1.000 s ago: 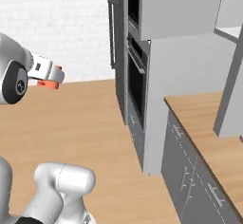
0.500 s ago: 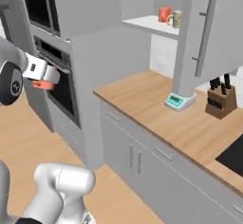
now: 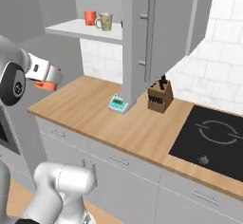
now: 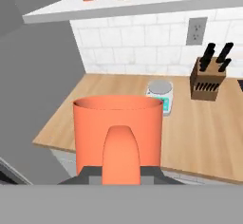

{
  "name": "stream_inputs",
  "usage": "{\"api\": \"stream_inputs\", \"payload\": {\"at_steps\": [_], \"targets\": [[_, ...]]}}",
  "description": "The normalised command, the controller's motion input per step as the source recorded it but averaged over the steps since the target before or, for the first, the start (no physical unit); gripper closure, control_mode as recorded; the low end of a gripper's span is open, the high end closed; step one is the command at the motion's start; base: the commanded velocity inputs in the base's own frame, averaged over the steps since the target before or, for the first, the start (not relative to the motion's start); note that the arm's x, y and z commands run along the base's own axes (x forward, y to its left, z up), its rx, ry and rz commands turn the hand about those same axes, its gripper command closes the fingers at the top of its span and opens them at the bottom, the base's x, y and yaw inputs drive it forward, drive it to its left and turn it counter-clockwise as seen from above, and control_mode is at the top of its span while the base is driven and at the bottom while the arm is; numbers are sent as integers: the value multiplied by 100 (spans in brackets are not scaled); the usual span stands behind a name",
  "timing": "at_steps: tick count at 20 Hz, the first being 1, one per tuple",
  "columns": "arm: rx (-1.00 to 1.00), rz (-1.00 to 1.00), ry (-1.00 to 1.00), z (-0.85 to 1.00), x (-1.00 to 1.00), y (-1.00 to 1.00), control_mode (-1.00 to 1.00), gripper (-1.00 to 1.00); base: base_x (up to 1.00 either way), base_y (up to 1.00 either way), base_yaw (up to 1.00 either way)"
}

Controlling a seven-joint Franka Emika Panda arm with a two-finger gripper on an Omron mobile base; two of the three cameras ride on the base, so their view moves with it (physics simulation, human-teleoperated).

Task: Gather all objects into one cabinet and sort the glasses and bowls to opposite sides.

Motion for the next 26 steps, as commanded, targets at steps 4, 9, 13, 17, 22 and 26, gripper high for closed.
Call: {"api": "stream_inputs", "payload": {"at_steps": [4,9,13,17,22,26], "targets": [[0,0,0,0,0,0,100,100,77,24,-31],[0,0,0,0,0,0,100,100,60,45,-20],[0,0,0,0,0,0,100,100,34,29,-2],[0,0,0,0,0,0,100,100,33,14,-5],[0,0,0,0,0,0,100,100,39,14,-14],[0,0,0,0,0,0,100,100,25,28,-5]]}}
